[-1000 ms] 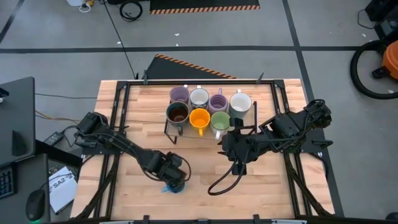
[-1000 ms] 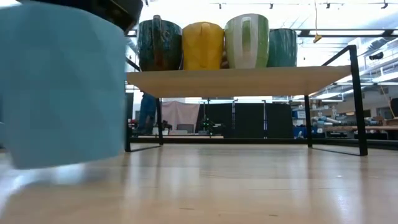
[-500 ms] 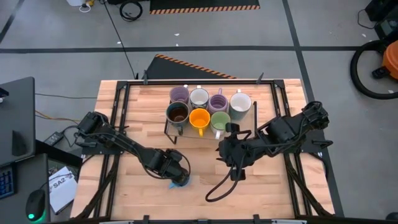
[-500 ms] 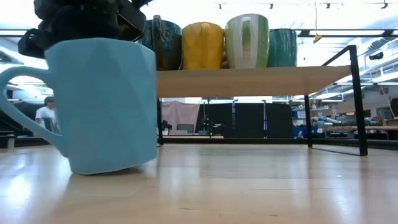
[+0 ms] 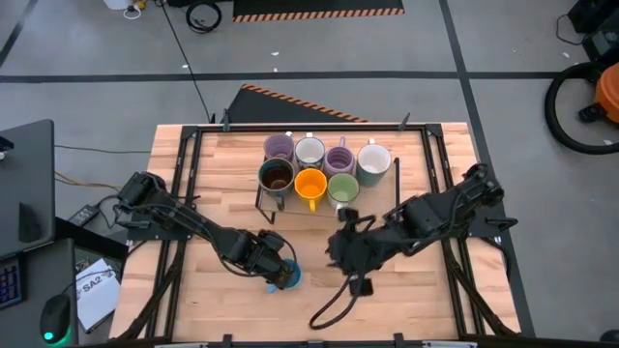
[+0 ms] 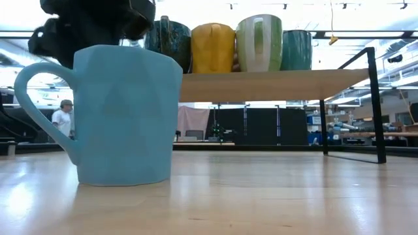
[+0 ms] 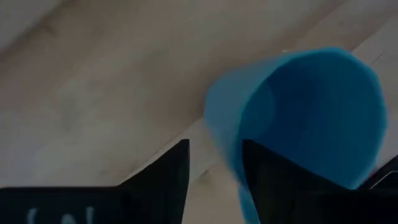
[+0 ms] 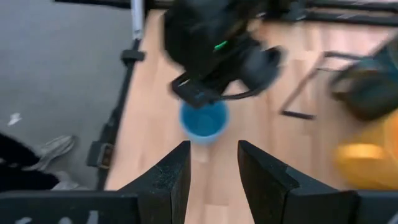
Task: Place coffee mugs
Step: Put the light blue mug on the shelf
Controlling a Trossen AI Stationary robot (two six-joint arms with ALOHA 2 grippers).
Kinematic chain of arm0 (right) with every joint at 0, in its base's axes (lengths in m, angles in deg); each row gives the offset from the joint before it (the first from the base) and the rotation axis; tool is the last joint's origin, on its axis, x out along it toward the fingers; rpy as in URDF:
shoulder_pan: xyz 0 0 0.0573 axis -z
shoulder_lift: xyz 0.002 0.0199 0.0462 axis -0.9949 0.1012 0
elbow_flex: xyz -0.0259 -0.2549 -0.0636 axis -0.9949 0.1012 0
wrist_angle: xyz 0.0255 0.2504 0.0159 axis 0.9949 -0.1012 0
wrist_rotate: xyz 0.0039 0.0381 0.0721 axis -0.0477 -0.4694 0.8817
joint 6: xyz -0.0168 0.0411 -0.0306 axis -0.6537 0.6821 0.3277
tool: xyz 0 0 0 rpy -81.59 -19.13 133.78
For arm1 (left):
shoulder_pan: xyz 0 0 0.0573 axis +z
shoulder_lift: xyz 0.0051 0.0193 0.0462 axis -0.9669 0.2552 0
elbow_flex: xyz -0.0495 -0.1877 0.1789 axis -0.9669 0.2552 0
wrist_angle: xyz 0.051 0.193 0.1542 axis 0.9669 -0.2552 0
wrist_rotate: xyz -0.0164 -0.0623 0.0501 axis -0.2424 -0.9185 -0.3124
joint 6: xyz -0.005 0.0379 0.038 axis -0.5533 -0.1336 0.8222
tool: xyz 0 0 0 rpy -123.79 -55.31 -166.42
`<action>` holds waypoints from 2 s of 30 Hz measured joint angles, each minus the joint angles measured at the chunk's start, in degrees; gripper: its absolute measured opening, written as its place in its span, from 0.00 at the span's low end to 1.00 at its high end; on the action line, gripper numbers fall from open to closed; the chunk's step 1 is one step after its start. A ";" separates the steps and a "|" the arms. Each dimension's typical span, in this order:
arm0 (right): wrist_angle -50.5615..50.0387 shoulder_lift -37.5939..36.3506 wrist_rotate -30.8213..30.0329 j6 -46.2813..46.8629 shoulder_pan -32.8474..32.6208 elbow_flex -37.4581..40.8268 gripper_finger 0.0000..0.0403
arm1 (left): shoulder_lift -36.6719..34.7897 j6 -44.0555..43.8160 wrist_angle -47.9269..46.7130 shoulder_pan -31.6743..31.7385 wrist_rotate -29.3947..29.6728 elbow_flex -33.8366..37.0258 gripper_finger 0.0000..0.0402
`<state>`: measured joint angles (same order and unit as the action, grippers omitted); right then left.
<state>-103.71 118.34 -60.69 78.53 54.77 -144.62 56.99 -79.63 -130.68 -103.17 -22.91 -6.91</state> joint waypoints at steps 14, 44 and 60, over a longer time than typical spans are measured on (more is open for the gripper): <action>8.60 12.14 6.67 -1.27 -0.16 0.02 0.34 | -11.18 13.01 -8.31 -8.03 4.52 0.00 0.40; 25.25 22.09 9.75 -11.89 4.67 5.30 0.53 | -28.51 19.25 -12.27 -7.70 5.35 0.00 0.40; 32.15 22.02 8.30 -12.22 4.70 16.12 0.41 | -28.52 19.31 -12.59 -7.72 6.59 0.00 0.40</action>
<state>-71.56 140.36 -52.39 66.32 59.47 -128.49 28.47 -60.32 -143.27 -110.90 -16.32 -6.91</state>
